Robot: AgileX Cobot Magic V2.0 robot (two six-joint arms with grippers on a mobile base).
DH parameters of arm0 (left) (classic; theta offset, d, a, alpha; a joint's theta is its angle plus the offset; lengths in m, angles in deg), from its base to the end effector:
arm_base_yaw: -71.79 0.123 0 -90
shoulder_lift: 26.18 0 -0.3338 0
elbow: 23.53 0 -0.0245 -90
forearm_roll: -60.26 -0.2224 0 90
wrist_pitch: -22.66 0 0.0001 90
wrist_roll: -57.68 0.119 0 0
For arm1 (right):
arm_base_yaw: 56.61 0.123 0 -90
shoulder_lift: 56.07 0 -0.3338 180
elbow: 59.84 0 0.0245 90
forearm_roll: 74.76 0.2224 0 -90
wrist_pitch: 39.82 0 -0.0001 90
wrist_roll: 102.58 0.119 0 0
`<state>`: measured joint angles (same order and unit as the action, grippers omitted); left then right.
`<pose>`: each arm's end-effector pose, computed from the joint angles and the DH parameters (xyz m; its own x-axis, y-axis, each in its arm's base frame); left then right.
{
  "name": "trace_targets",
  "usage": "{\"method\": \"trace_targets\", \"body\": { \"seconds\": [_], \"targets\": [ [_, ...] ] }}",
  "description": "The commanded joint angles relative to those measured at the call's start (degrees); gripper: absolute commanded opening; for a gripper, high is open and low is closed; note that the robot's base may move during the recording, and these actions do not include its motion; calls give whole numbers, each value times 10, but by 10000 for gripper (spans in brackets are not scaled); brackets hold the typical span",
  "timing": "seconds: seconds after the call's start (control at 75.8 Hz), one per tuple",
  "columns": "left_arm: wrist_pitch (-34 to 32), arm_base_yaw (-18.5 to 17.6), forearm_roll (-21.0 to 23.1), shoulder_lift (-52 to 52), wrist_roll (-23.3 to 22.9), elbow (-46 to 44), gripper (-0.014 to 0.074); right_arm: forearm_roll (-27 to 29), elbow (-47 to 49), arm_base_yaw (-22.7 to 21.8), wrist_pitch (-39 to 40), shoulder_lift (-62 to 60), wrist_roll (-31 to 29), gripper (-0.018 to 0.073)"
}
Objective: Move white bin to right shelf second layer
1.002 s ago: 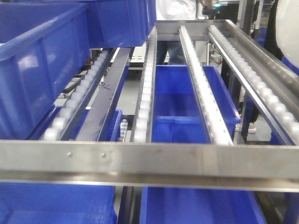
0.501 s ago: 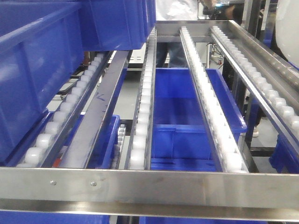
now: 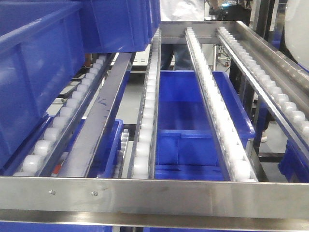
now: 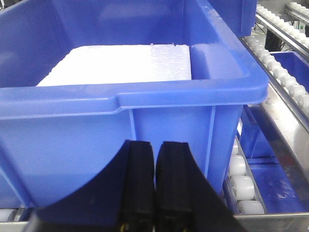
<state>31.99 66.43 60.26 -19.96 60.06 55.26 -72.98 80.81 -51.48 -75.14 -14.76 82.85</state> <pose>0.0062 -0.0006 0.1938 -0.0714 0.0484 -0.9963 0.0965 0.9945 0.0414 0.0712 0.0085 0.3514 -0.4456 0.0803 -0.8916 -0.0525 0.9919 0.1155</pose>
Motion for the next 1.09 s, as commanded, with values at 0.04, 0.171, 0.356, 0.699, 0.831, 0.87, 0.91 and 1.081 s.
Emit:
{"method": "trace_targets", "body": {
  "seconds": [0.04,0.171,0.356,0.699,0.831,0.87,0.91,1.081],
  "targets": [
    [-49,-3,0,-8,-2,21,85,0,17,-3,54,1,-2,48],
    [-49,-3,0,-8,-2,21,85,0,17,-3,54,1,-2,48],
    [-49,-3,0,-8,-2,21,85,0,17,-3,54,1,-2,48],
    [-49,-3,0,-8,-2,21,85,0,17,-3,54,1,-2,48],
    [-49,-3,0,-8,-2,21,85,0,17,-3,69,1,-2,48],
    [-49,-3,0,-8,-2,21,85,0,17,-3,76,1,-2,48],
    [-49,-3,0,-8,-2,21,85,0,17,-3,80,1,-2,48],
    [-49,-3,0,-8,-2,21,85,0,17,-3,85,1,-2,48]
  ]
}}
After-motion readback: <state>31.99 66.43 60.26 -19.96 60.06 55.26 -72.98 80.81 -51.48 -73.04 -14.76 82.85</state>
